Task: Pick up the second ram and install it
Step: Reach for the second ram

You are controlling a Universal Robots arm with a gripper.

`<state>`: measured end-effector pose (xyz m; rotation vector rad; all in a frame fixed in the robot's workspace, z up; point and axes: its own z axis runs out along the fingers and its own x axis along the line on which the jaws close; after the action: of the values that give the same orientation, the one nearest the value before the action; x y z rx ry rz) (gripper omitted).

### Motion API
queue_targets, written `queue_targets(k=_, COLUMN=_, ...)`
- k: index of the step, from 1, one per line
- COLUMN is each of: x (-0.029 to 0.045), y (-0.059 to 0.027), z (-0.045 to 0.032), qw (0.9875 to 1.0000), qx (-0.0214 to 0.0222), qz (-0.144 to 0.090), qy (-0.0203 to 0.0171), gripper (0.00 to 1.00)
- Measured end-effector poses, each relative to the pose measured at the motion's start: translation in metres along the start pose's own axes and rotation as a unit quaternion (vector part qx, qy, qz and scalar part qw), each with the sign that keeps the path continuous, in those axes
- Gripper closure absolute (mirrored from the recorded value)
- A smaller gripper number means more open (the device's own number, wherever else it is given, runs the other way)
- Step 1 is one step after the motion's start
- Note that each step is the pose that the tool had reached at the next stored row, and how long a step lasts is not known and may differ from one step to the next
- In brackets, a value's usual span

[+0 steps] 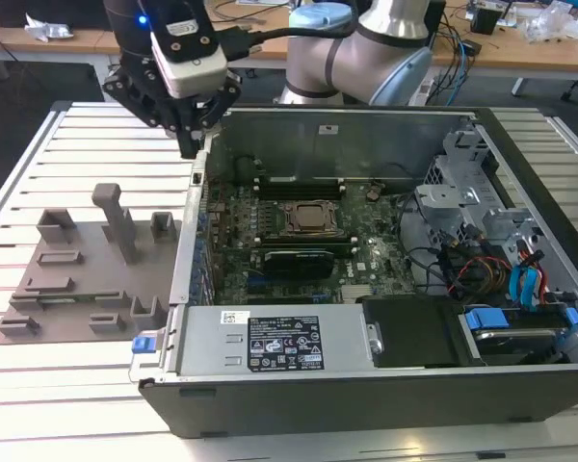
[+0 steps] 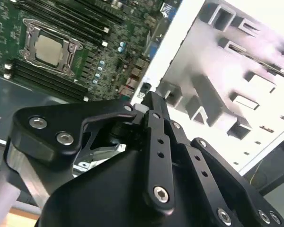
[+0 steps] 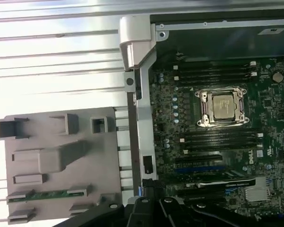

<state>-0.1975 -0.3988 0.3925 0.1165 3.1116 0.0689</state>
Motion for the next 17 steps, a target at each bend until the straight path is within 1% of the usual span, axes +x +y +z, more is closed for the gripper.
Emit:
queue_targets(k=1, x=0.0058, y=-0.0005, z=0.0003, qw=1.0, qx=0.0, qz=0.0, qy=0.0, gripper=0.9)
queue_targets(k=2, x=0.02, y=-0.0015, z=0.0005, qw=1.0, qx=0.0, qz=0.0, qy=0.0, gripper=0.9)
queue_targets(k=3, x=0.0289, y=-0.0022, z=0.0006, qw=1.0, qx=0.0, qz=0.0, qy=0.0, gripper=0.9)
queue_targets(k=6, x=0.0456, y=-0.0035, z=0.0013, qw=1.0, qx=0.0, qz=0.0, qy=-0.0001, gripper=0.9)
queue_targets(k=9, x=0.064, y=-0.0049, z=0.0019, qw=1.0, qx=0.0, qz=0.0, qy=0.0, gripper=0.9)
queue_targets(k=13, x=0.0752, y=-0.0058, z=0.0023, qw=1.0, qx=0.0, qz=0.0, qy=0.0, gripper=0.9)
queue_targets(k=14, x=0.0823, y=-0.0063, z=0.0026, qw=1.0, qx=0.0, qz=0.0, qy=-0.0001, gripper=0.9)
queue_targets(k=15, x=0.0945, y=-0.0073, z=0.003, qw=1.0, qx=0.0, qz=0.0, qy=0.0, gripper=0.9)
queue_targets(k=17, x=0.1106, y=-0.0085, z=0.0042, qw=1.0, qx=0.0, qz=0.0, qy=0.0, gripper=0.9)
